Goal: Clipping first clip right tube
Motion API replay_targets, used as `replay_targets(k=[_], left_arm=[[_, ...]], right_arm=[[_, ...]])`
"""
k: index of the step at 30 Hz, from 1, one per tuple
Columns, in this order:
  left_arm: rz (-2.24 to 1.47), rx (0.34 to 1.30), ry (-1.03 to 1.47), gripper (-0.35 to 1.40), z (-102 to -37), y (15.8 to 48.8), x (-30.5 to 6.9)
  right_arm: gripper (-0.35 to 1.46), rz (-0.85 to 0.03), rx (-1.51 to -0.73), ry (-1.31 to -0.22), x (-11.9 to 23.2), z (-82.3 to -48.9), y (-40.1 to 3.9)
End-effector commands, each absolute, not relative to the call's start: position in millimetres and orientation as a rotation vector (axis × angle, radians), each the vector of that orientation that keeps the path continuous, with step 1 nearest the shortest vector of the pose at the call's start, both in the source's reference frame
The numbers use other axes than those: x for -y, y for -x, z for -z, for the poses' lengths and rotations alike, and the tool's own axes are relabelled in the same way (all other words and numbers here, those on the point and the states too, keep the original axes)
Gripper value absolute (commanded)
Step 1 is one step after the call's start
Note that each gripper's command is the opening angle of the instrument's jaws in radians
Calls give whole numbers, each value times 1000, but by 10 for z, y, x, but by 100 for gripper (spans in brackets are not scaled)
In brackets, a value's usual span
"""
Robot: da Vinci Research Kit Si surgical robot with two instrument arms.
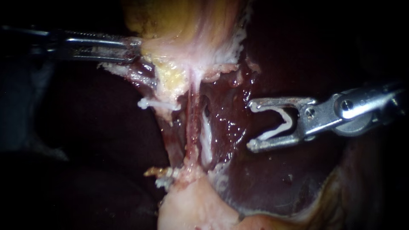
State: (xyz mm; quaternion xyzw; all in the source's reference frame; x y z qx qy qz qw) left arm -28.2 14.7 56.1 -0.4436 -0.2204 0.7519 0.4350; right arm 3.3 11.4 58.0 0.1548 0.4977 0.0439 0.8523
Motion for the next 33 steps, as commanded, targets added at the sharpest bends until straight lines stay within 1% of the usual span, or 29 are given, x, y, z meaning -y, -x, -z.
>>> replay_targets(k=[1,5,10,14,18,22,23,28,33], left_arm=[[-1871,550,1104,-35,-560,281,-148],[-1869,569,1104,-35,-545,270,-156],[-1842,544,1106,-35,-514,243,-175],[-1824,531,1103,-35,-501,228,-181],[-1823,528,1102,-35,-502,230,-180],[-1822,525,1101,-35,-502,233,-179],[-1822,525,1101,-35,-502,233,-178],[-1822,523,1101,-35,-501,235,-177],[-1821,521,1100,-35,-502,236,-176]], right_arm=[[50,-91,-1045,-326,-114,-580,-33],[50,-92,-1045,-326,-115,-580,-34],[50,-92,-1045,-326,-114,-580,-34],[50,-100,-1060,-322,-114,-579,-35],[50,-110,-1066,-334,-111,-579,-42],[50,-154,-1101,-418,-103,-585,-58],[50,-180,-1105,-435,-100,-588,-64],[50,-236,-1104,-471,-86,-604,-93],[50,-269,-1111,-508,-72,-623,-123]])
